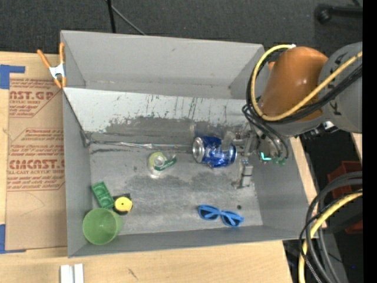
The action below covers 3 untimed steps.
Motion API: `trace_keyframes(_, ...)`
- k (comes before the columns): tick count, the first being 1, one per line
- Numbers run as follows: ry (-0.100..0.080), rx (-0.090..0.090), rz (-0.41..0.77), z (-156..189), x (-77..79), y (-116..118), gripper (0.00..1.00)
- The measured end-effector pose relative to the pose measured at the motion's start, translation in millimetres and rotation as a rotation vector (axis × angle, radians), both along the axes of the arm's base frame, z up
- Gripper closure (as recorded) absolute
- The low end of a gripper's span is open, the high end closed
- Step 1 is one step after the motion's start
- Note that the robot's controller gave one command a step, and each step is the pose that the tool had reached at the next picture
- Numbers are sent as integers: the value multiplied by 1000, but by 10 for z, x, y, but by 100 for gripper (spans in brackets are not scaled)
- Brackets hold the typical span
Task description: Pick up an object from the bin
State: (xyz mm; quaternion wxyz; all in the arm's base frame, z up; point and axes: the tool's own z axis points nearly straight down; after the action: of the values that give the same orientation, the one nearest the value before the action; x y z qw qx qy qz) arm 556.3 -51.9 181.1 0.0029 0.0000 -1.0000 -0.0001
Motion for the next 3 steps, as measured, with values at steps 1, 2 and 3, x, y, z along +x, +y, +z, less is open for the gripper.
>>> trace_keyframes(1, -12, 0, -330, -1101, 321, -26, 0)
trace_keyframes(2, -7, -1, -493, -809, 229, 257, 0)
trace_keyframes(3, -8, -2, -724, -651, 215, 185, 0)
